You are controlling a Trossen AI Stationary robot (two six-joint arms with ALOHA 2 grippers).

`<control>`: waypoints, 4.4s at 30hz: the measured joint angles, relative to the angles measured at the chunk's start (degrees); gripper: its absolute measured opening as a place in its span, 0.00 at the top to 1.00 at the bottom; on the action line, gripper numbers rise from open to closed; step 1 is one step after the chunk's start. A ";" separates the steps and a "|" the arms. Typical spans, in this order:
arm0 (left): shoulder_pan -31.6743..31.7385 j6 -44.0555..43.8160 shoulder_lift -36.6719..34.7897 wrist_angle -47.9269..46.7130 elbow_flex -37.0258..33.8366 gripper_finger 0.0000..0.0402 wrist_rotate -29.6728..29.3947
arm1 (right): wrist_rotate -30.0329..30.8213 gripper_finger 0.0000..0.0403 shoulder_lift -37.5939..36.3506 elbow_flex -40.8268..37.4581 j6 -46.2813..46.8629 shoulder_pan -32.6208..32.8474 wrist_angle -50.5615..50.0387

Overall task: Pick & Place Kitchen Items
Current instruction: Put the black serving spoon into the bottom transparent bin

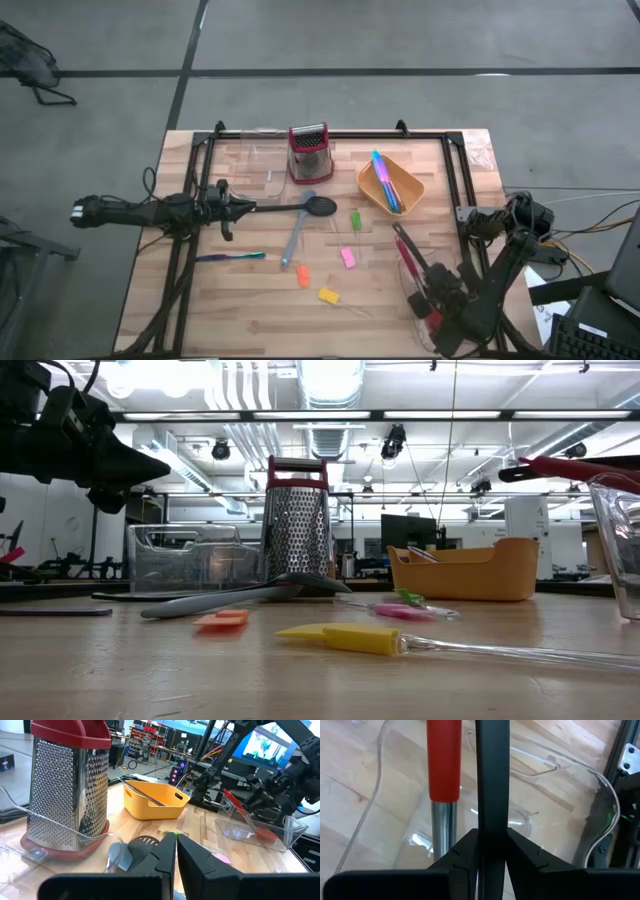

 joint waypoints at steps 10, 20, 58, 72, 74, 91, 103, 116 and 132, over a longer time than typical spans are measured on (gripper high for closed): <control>-0.02 0.02 0.00 0.00 0.00 0.94 0.00 | -0.14 0.61 0.00 0.63 0.01 -0.07 -0.81; 0.00 0.01 0.00 0.00 0.00 0.94 0.00 | 5.74 0.52 -0.19 5.96 -7.89 -1.11 -5.61; -0.01 0.00 0.00 0.00 0.00 0.95 0.00 | 22.76 0.59 -0.04 12.56 -96.99 -34.73 31.67; -0.02 0.02 0.00 0.00 0.00 0.95 0.00 | 8.74 0.65 -0.04 12.42 -116.12 -46.70 51.59; 0.00 0.02 -0.02 0.00 0.00 0.94 0.00 | 6.80 0.65 0.25 12.35 -116.89 -48.32 52.96; -0.01 0.01 0.03 0.00 0.00 0.95 0.00 | -1.42 0.48 7.96 12.28 -124.22 -57.51 62.11; -0.02 0.00 0.09 0.00 0.00 0.95 0.00 | -7.44 0.51 17.99 16.02 -124.94 -60.39 65.14; -0.02 0.02 0.11 0.02 0.00 0.95 0.00 | -9.87 0.49 24.52 20.91 -124.56 -63.30 60.12; -0.02 0.00 0.13 0.02 0.00 0.94 0.00 | -13.37 0.72 25.56 20.91 -126.15 -63.50 56.46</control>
